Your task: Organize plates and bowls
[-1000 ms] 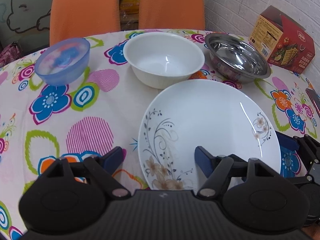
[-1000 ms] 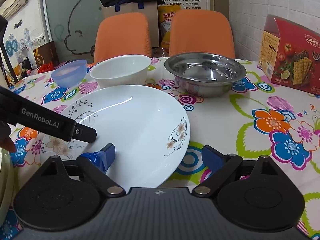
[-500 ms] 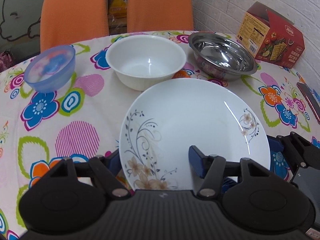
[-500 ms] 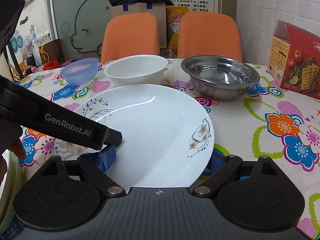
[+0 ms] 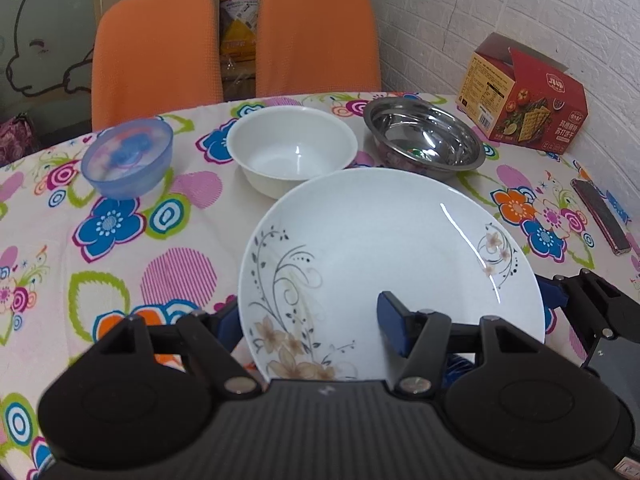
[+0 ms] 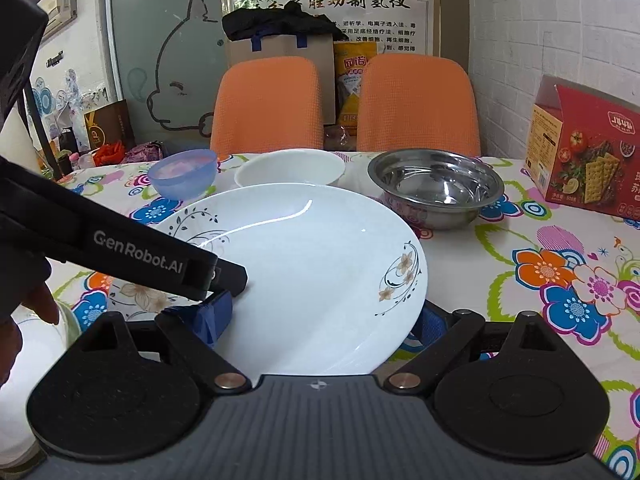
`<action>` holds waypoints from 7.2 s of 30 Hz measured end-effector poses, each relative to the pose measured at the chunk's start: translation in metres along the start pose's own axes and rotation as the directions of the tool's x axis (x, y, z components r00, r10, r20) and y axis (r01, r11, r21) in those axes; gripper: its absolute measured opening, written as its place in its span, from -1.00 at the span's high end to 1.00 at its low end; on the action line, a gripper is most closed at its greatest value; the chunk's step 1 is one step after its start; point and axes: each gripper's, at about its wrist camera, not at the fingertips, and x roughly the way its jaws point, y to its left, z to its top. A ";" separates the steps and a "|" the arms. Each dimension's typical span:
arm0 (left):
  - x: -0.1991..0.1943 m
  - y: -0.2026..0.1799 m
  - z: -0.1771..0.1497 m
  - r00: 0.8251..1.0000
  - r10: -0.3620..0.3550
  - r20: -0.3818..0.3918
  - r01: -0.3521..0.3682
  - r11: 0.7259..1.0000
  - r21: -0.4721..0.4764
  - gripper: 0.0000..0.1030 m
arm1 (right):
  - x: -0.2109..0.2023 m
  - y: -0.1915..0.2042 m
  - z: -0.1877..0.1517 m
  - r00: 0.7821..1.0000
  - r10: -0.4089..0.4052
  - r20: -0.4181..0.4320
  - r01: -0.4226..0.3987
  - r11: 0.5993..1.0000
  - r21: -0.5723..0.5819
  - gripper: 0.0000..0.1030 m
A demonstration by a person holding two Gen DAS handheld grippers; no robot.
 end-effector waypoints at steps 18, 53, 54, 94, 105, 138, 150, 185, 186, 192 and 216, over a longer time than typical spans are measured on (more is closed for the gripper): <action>-0.129 0.066 -0.104 0.990 0.104 0.099 -0.088 0.985 -0.149 -0.15 | -0.073 0.109 -0.029 0.990 0.129 0.050 -0.122 0.985 -0.124 -0.57; -0.134 0.132 -0.156 0.998 0.027 0.058 -0.008 0.953 -0.303 -0.37 | -0.049 0.160 -0.062 0.971 0.228 -0.069 -0.236 0.958 -0.163 -0.55; -0.135 0.133 -0.155 0.998 0.024 0.051 -0.008 0.954 -0.298 -0.37 | -0.049 0.160 -0.062 0.972 0.225 -0.066 -0.234 0.958 -0.169 -0.55; -0.167 0.100 -0.134 0.950 0.259 0.174 -0.227 0.956 -0.187 -0.98 | -0.058 0.098 -0.062 0.984 0.179 -0.009 -0.179 0.983 0.034 -0.55; -0.129 0.029 -0.118 0.970 0.183 0.163 -0.164 0.979 -0.123 -0.98 | -0.073 0.040 -0.076 0.996 0.089 -0.010 -0.087 0.986 0.144 -0.55; -0.068 0.058 -0.074 0.989 0.140 0.042 -0.127 0.967 -0.221 -0.98 | 0.159 -0.124 0.106 0.880 -0.252 -0.402 0.205 0.966 -0.156 -0.55; -0.068 0.034 -0.056 0.998 0.049 0.049 -0.039 0.982 -0.183 -0.98 | 0.084 -0.111 0.089 0.902 -0.052 -0.428 0.019 0.997 -0.081 -0.55; 0.106 -0.038 0.061 0.998 0.012 -0.054 -0.032 0.923 -0.384 -0.71 | 0.103 -0.121 0.036 0.989 0.062 -0.131 -0.072 0.995 -0.068 -0.61; 0.105 -0.037 0.061 0.999 0.009 -0.046 -0.026 0.924 -0.382 -0.48 | 0.104 -0.121 0.037 0.988 0.061 -0.139 -0.071 0.995 -0.064 -0.61; 0.103 -0.033 0.060 0.994 -0.062 -0.086 0.026 0.928 -0.372 0.90 | 0.091 -0.116 0.035 0.979 0.145 -0.144 -0.145 0.989 0.006 -0.48; -0.030 -0.020 -0.070 0.986 -0.128 -0.103 0.095 0.957 -0.275 0.93 | -0.047 -0.012 -0.034 0.985 0.130 -0.116 -0.126 0.991 0.035 -0.51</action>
